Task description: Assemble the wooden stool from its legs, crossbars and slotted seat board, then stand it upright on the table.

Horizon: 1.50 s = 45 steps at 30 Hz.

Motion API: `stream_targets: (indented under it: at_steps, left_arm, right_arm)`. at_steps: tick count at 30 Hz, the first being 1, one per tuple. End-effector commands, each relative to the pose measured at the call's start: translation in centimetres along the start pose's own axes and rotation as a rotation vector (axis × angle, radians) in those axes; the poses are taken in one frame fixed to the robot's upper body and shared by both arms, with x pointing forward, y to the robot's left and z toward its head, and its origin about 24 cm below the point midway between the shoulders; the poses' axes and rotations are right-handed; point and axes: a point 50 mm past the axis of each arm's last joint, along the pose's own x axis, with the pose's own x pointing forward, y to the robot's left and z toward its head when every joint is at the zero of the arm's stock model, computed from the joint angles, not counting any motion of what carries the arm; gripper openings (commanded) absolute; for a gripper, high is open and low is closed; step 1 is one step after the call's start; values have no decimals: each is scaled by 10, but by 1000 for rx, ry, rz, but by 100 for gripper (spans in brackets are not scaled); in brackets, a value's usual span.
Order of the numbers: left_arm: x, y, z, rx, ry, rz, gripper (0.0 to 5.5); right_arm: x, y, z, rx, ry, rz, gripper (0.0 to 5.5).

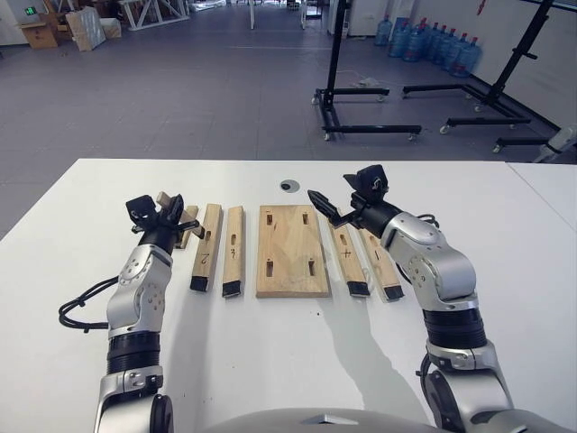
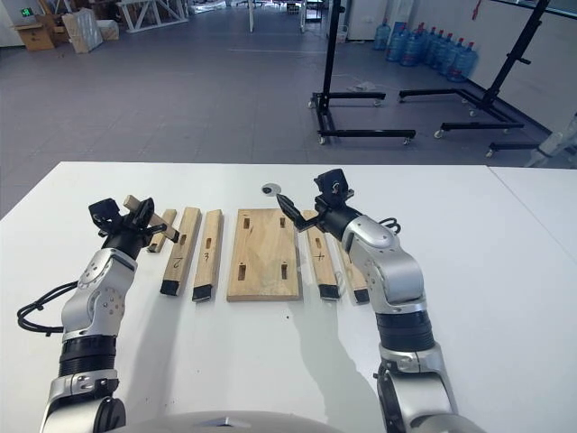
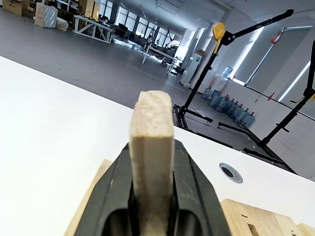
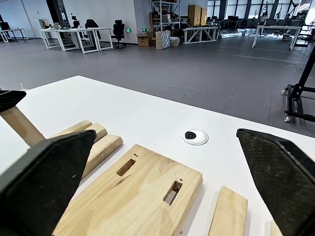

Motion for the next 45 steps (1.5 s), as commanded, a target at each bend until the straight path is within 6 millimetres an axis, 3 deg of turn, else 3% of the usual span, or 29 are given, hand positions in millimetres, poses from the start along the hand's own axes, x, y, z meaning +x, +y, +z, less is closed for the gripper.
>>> stream_targets:
  at_steps: [1, 9, 27, 45]
  left_arm:
    - [5, -14, 10, 26, -35, -29, 39]
    - [7, -16, -5, 149, -2, -29, 39]
    - [2, -14, -16, 201, 13, -15, 39]
    - [0, -13, -42, 331, 74, -68, 39]
  right_arm:
    - [0, 1, -2, 1, 6, -2, 525]
    - [2, 4, -6, 6, 15, 2, 525]
    - [1, 6, -10, 13, 21, 6, 525]
    - [3, 9, -12, 17, 26, 11, 525]
